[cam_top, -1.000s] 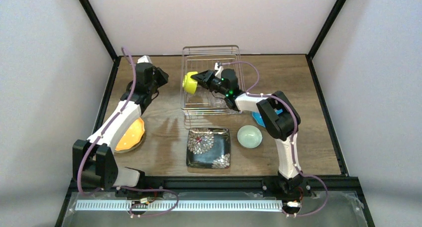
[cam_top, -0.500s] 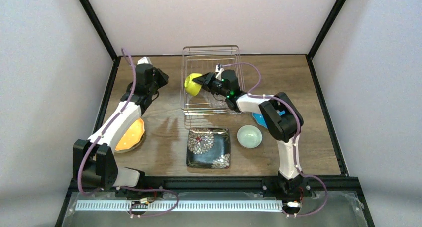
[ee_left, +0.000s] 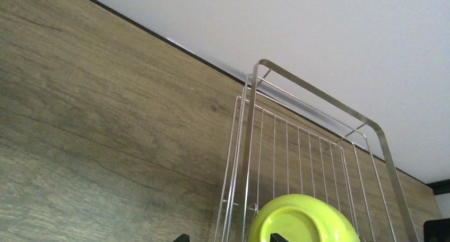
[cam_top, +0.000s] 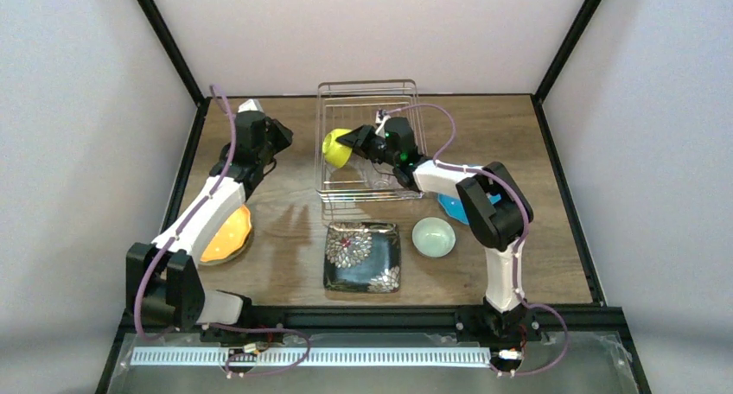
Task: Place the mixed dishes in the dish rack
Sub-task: Place the bowl in the dish rack.
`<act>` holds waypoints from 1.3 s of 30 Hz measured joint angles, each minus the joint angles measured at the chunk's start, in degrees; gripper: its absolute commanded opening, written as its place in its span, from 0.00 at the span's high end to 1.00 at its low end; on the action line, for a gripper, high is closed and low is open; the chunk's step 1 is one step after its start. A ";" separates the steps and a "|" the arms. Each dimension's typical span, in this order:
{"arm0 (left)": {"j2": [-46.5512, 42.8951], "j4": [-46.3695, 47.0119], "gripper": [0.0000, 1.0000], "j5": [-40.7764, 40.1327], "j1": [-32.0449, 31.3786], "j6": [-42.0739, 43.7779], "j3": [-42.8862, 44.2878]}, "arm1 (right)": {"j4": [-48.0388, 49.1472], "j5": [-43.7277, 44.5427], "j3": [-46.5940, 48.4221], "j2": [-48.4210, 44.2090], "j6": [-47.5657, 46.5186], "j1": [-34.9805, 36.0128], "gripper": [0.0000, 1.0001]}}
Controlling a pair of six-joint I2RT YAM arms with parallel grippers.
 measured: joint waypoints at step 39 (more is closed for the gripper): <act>-3.13 0.76 0.12 -0.26 0.00 -1.18 -2.56 | -3.23 -5.57 5.14 -0.07 -0.81 0.33 0.99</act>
